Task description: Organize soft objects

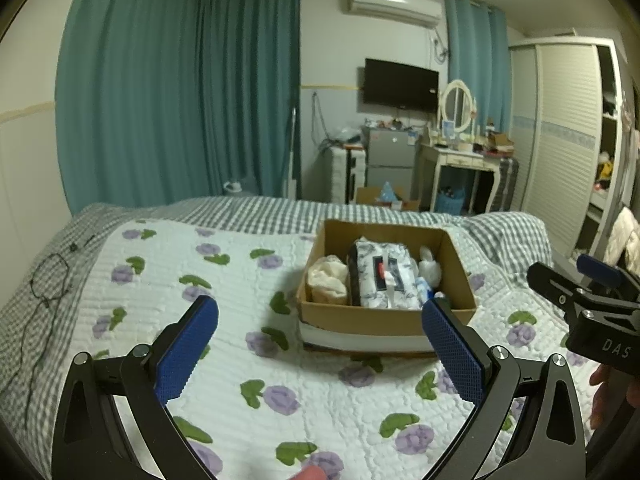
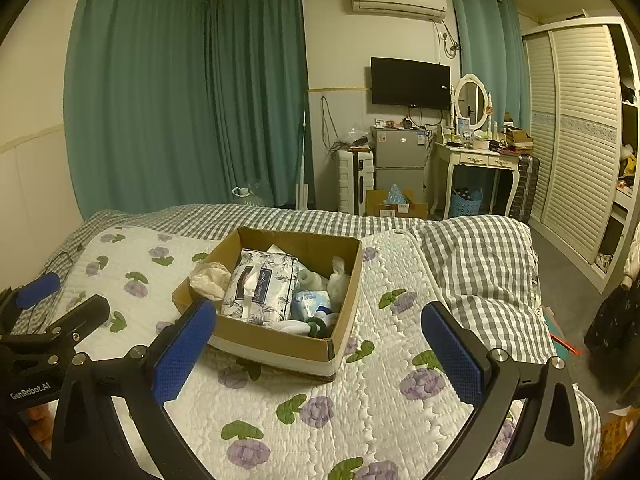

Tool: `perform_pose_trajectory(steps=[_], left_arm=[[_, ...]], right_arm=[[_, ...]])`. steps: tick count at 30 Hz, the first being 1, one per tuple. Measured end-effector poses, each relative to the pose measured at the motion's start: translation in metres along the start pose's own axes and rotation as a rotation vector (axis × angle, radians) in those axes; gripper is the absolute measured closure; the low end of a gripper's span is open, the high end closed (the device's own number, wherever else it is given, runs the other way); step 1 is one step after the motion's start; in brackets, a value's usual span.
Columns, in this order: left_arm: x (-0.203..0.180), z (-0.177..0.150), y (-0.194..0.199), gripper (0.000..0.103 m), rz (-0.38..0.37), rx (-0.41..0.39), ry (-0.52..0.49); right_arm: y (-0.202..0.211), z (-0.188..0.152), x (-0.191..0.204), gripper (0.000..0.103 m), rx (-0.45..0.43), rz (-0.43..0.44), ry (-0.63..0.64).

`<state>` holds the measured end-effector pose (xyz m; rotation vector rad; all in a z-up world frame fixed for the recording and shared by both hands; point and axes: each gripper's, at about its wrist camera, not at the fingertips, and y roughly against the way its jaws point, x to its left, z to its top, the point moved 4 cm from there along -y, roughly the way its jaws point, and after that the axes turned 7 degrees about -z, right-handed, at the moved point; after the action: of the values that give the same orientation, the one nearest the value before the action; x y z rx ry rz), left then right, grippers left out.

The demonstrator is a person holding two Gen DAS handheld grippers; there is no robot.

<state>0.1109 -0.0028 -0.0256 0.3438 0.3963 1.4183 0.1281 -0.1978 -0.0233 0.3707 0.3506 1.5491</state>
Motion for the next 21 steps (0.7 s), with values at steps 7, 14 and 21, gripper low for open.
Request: perform_pose_trajectory(steps=[7, 14, 21], left_arm=[[0.0037, 0.0012, 0.0028, 0.000, 0.008, -0.010, 0.012], [0.0024, 0.0009, 0.0041, 0.000, 0.012, -0.010, -0.004], [0.0014, 0.0003, 0.0045, 0.000, 0.013, -0.004, -0.008]], right_arm=[[-0.0003, -0.0003, -0.0004, 0.000, 0.001, 0.000, -0.001], [-0.0011, -0.0020, -0.0012, 0.000, 0.005, 0.001, -0.003], [-0.0010, -0.0040, -0.0025, 0.000, 0.003, 0.000, -0.001]])
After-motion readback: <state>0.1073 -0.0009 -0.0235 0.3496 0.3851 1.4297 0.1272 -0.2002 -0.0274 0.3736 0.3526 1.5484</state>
